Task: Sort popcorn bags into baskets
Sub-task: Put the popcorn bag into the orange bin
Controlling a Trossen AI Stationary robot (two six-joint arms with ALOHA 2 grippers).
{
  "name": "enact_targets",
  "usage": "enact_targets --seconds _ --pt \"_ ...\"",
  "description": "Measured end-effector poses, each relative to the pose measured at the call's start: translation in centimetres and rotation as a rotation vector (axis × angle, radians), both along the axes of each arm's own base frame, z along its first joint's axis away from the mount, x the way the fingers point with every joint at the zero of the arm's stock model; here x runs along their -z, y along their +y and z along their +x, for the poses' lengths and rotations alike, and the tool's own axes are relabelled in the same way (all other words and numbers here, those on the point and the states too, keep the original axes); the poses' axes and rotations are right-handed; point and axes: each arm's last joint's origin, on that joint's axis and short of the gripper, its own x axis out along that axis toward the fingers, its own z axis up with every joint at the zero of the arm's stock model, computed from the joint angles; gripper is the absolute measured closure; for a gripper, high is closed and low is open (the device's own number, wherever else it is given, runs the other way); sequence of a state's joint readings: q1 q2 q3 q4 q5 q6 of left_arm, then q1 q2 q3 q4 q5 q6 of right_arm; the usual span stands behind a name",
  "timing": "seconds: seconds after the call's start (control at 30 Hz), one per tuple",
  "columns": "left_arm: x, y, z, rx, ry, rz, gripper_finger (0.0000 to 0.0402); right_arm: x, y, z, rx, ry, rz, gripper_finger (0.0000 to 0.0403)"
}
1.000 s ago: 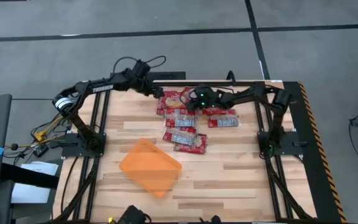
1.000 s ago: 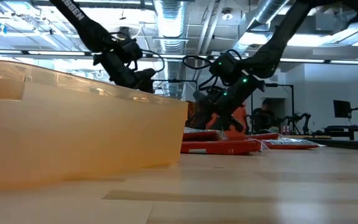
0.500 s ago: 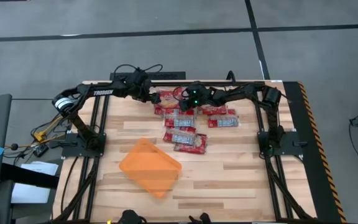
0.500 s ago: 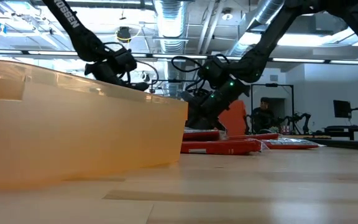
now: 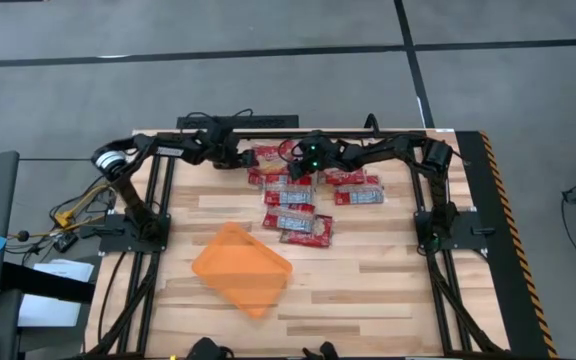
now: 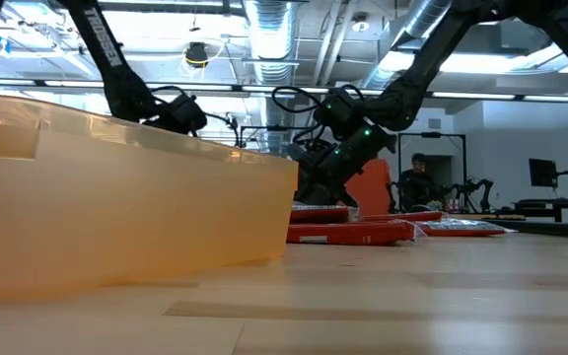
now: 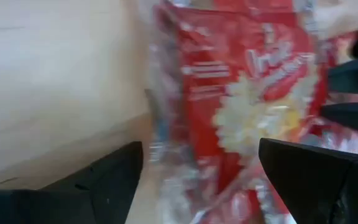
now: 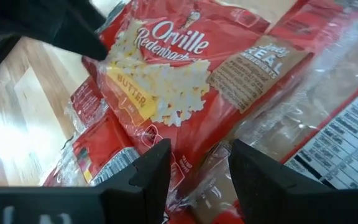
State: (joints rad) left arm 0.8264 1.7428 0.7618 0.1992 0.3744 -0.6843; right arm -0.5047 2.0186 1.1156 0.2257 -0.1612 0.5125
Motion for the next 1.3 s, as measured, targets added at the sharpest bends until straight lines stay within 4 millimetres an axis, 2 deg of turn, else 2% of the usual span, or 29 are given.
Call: enact_targets --seconds 0.2,0.67,0.87,1.1,1.17,1.3 --pt "0.7 -0.2 1.0 0.037 -0.053 -0.032 0.0093 0.2 0.6 0.2 -0.026 0.02 0.001 0.0219" --pt "-0.7 -0.5 0.8 0.035 -0.119 -0.105 0.0185 0.1 0.8 0.2 -0.047 0.017 0.012 0.0234" --pt "-0.5 -0.6 0.7 0.027 -0.106 -0.126 0.0249 0.1 0.8 0.3 -0.052 0.015 0.013 0.0232" --pt "-0.6 -0.6 0.8 0.027 -0.121 -0.133 0.0379 -0.4 0.4 -0.1 -0.085 -0.012 0.037 0.0237" --pt "-0.8 -0.6 0.8 0.03 -0.139 -0.149 0.0391 -0.7 0.1 -0.3 -0.102 -0.03 0.052 0.024" --pt "-1.5 -0.7 0.8 0.031 -0.168 -0.158 0.0387 -1.4 -0.4 -0.8 -0.13 -0.051 0.087 0.0245"
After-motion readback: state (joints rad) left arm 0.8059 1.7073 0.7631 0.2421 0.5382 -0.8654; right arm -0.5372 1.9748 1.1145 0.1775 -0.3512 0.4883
